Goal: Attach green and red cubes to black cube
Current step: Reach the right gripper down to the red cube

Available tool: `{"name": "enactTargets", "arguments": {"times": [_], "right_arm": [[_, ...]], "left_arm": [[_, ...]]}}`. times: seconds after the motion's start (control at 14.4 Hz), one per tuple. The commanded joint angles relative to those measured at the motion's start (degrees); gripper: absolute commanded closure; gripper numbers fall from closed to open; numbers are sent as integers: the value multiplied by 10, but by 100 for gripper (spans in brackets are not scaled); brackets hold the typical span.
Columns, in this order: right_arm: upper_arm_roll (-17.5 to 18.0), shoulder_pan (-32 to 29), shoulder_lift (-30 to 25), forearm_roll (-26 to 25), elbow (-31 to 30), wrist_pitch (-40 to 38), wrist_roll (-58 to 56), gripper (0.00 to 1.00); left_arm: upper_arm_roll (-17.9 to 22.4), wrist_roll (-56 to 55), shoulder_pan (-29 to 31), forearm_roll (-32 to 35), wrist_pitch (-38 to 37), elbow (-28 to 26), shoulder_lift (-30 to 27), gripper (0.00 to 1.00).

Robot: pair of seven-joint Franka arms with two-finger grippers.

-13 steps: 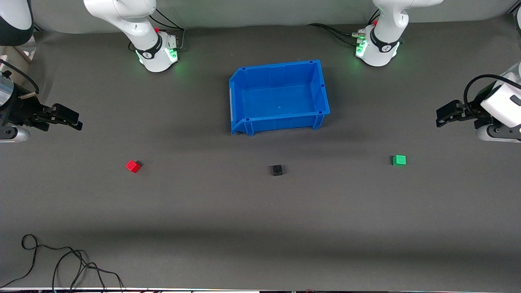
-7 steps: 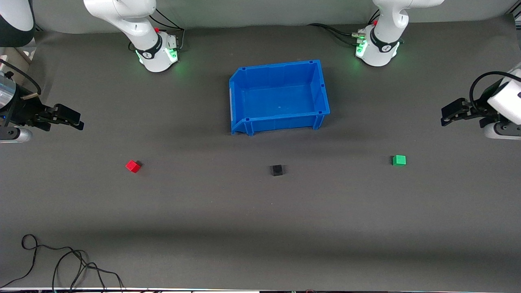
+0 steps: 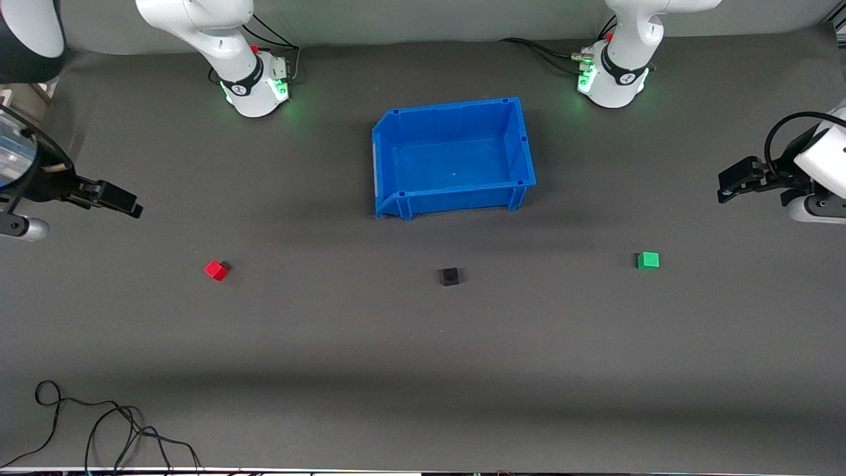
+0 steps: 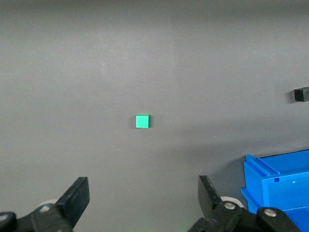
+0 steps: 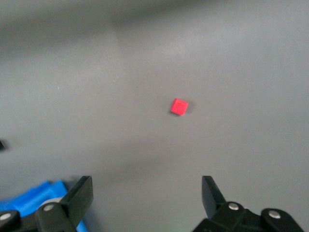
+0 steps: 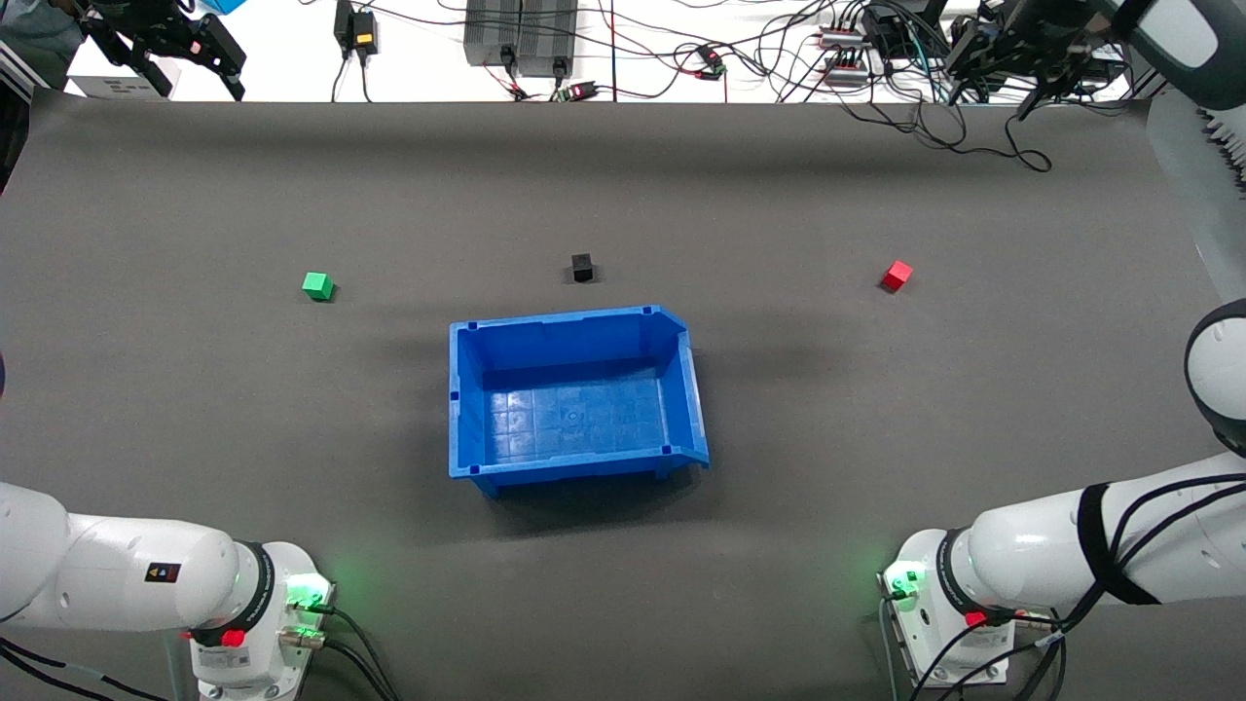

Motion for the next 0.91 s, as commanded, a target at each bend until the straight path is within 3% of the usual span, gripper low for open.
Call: {"name": "enactTargets", "arguments": {"times": [0.0, 0.21, 0.42, 0.84], "right_arm": [[3, -2, -13, 19, -69, 64, 96, 0], [2, -3, -6, 19, -116, 124, 107, 1], [-2, -14, 20, 19, -132, 127, 143, 1], [-1, -21, 63, 18, -149, 145, 329, 1]], "left_arm": [[9, -2, -12, 3, 0, -7, -6, 0], [10, -24, -9, -1, -2, -7, -2, 0], [12, -154, 10, -23, -24, -7, 4, 0], [12, -450, 45, -59, -40, -17, 20, 0]]}}
